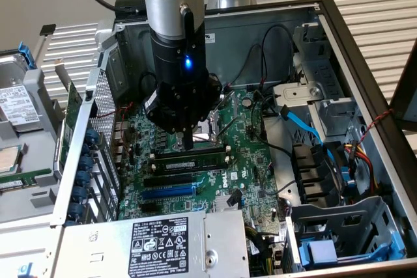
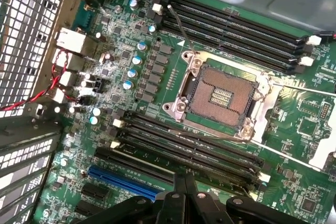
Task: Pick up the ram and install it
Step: 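Press down the ram until it locks into place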
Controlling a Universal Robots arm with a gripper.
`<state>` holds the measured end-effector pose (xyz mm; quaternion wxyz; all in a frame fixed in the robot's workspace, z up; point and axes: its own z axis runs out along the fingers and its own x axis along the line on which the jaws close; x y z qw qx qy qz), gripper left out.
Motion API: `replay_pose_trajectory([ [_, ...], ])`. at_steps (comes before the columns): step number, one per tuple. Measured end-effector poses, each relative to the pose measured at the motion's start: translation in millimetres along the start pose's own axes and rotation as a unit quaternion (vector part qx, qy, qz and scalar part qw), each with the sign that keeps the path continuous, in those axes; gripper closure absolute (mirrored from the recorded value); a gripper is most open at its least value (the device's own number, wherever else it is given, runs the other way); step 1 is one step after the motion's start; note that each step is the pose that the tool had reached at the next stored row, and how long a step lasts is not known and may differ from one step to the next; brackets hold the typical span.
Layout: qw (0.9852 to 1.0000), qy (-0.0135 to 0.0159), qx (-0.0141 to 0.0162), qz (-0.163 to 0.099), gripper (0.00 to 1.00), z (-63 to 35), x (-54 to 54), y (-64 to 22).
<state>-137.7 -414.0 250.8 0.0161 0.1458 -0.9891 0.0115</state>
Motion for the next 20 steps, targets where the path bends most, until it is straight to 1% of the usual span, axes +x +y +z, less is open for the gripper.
replay_pose_trajectory([
  [4, 0.9996, 0.0004, -0.0009, 0.027, 0.9, 0.1, -0.1, 0.0],
  [7, 0.9989, 0.0008, -0.0017, 0.048, 0.9, 0.0, -0.1, 0.0],
  [10, 0.9976, 0.0013, -0.0024, 0.069, 0.9, 0.0, 0.0, -0.1],
  [13, 0.996, 0.0016, -0.0031, 0.09, 0.9, 0.0, -0.1, -0.1],
  [14, 0.9953, 0.0018, -0.0034, 0.096, 0.9, 0.0, 0.0, 0.0],
  [15, 0.9933, 0.0021, -0.004, 0.116, 0.9, 0.0, -0.1, -0.1],
  [17, 0.9895, 0.0025, -0.0051, 0.144, 0.9, 0.0, -0.1, 0.0],
  [18, 0.9885, 0.0027, -0.0053, 0.151, 0.9, 0.0, -0.1, -0.1],
  [19, 0.988, 0.0027, -0.0054, 0.154, 0.9, 0.0, -0.1, -0.1],
  [20, 0.9879, 0.0027, -0.0054, 0.155, 0.9, 0.0, -0.1, -0.1],
])
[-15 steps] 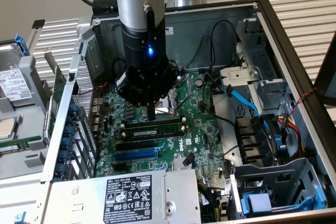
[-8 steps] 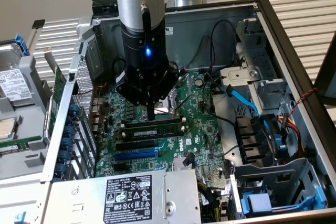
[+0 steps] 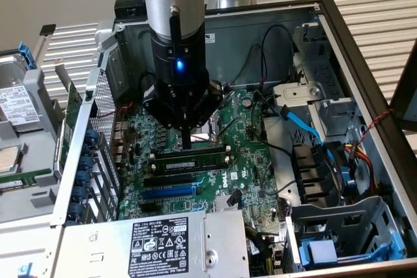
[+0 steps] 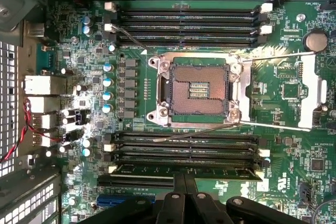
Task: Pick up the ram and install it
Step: 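Press down the ram until it locks into place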
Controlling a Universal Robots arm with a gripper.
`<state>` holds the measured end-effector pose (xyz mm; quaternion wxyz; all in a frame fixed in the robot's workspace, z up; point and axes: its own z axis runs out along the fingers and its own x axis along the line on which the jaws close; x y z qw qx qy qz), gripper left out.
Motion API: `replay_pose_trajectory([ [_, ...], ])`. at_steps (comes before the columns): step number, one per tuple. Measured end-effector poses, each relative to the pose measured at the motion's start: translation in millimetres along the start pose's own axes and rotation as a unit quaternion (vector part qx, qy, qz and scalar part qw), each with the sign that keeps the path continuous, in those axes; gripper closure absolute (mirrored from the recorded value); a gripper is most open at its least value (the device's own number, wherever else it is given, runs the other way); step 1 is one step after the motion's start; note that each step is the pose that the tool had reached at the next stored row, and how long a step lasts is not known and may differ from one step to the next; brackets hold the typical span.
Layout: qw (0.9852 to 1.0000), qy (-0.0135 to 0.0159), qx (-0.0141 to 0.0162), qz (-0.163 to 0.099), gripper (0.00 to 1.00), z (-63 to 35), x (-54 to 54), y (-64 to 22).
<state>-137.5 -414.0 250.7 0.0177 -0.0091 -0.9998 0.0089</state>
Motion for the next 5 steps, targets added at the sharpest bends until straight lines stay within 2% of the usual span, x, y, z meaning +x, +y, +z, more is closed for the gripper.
replay_pose_trajectory([
  [5, 1.0, 0.0, 0.0, 0.0, 0.9, 0.0, 0.0, 0.0],
])
